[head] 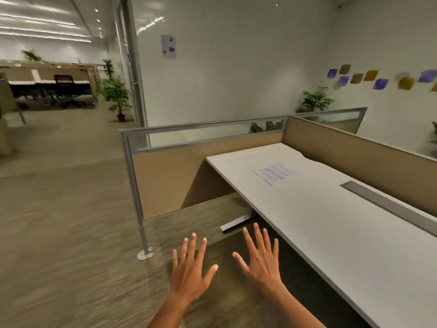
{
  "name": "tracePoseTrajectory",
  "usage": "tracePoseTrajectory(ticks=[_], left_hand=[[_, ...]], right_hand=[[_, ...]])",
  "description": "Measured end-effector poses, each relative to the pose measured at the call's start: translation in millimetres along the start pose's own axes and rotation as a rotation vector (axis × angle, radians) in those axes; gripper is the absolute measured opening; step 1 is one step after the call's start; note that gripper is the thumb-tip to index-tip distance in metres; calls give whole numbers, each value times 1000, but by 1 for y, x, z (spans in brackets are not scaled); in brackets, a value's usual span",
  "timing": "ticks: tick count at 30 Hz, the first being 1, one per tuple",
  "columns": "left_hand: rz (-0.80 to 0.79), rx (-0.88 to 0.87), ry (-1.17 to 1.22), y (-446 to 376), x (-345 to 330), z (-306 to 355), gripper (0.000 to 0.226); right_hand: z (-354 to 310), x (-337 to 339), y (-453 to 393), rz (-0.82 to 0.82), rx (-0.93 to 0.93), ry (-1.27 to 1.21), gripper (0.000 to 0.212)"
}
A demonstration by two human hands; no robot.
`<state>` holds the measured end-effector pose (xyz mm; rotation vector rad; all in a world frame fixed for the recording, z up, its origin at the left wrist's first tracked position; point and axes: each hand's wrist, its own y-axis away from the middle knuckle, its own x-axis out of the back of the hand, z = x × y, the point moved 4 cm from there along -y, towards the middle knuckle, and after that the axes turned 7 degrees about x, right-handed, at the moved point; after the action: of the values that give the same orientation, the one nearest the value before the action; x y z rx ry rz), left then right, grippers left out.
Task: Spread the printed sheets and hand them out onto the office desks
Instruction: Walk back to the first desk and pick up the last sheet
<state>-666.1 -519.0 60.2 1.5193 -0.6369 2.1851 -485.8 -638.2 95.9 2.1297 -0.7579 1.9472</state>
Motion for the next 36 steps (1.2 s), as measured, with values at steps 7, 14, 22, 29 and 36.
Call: tracePoseTrajectory(ticks=[7,14,22,29,36], left_hand=[[-30,-109,15,-129,-7,-16,85],[-63,-190,8,-269,-33,10,84],[-76,-239,-9,-433,-62,64,83],[-78,-321,-35,-544,-87,127,88],[-142,-421,-2,-612,-140,195,85]], right_hand=[[-3,-27,-96,15,-99,-38,79],[53,-67,-209,12,-180,-14,80],[137,-91,-359,70,-242,-43,84],[202,-88,-437,97,-320,-6,82],[264,-99,-468,82,-466,-1,81]])
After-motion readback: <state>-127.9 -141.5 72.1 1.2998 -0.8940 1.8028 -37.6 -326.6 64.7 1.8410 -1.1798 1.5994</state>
